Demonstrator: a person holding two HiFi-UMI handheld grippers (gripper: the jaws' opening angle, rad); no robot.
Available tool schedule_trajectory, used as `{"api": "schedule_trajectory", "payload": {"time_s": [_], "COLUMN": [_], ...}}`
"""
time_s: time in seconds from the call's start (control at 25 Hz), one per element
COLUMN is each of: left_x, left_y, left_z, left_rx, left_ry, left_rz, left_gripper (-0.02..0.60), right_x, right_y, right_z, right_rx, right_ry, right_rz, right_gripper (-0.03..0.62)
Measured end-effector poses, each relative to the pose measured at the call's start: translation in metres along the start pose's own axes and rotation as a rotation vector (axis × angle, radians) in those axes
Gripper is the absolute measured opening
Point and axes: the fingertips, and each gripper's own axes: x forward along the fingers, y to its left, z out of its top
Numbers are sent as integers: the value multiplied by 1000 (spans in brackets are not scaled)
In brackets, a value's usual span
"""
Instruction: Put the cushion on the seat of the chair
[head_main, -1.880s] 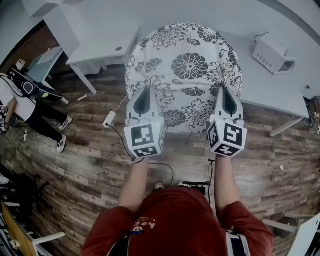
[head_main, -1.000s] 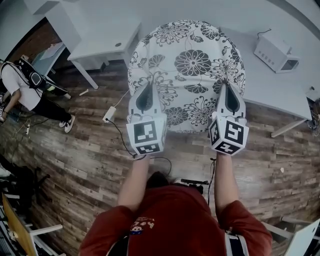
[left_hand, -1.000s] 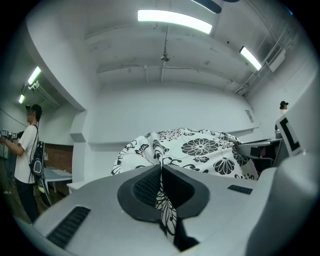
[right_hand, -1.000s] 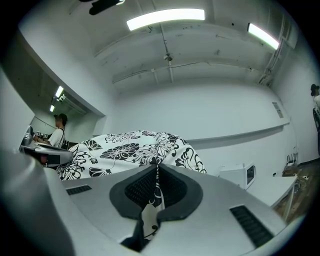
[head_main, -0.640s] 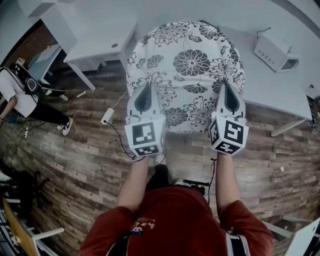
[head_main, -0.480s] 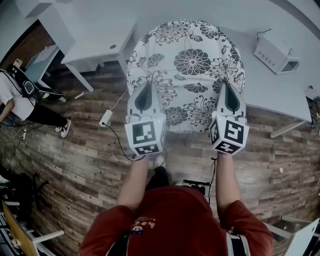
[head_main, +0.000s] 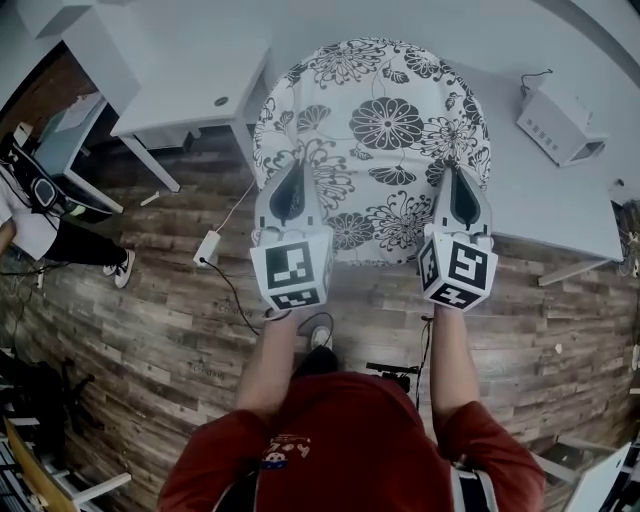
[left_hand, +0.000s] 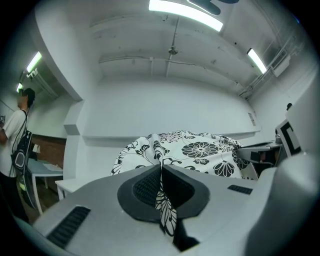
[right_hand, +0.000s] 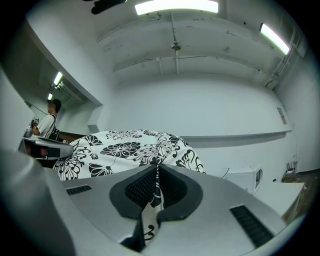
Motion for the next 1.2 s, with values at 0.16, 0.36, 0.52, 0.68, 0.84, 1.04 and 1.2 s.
{"api": "schedule_trajectory", "payload": {"time_s": [0.16,0.36,0.52,0.68,0.84,1.04,1.2], "left_x": [-1,2,1,5,3,10,-6], "left_y": [1,2,3,4,5,6,-2], "left_z": [-3,-3,-1,-4,-6,-6,5], "left_rx": [-4,-15,-17,-19,-16,3,-8], "left_ry": [-16,-40,-69,-86,-86,-89,49], "left_rz": [4,-7,-18,-32,-35,-28,43], "left_gripper": [29,29,29,29,29,29,29], "right_x": [0,2,-1,-1,-2,6,7], "right_y": [1,1,2,2,5,4,-1], "right_z": [-1,-5,-5,-7,-8,-9,-3], "right_rx": [0,-10,-17,-25,-28,-23,5], "right_ry": [-16,-30,-51,-66,-68,-82,49], "right_rz": [-4,-14,-26,-44,-51,-46,40], "right_gripper": [32,32,32,32,32,32,32]}}
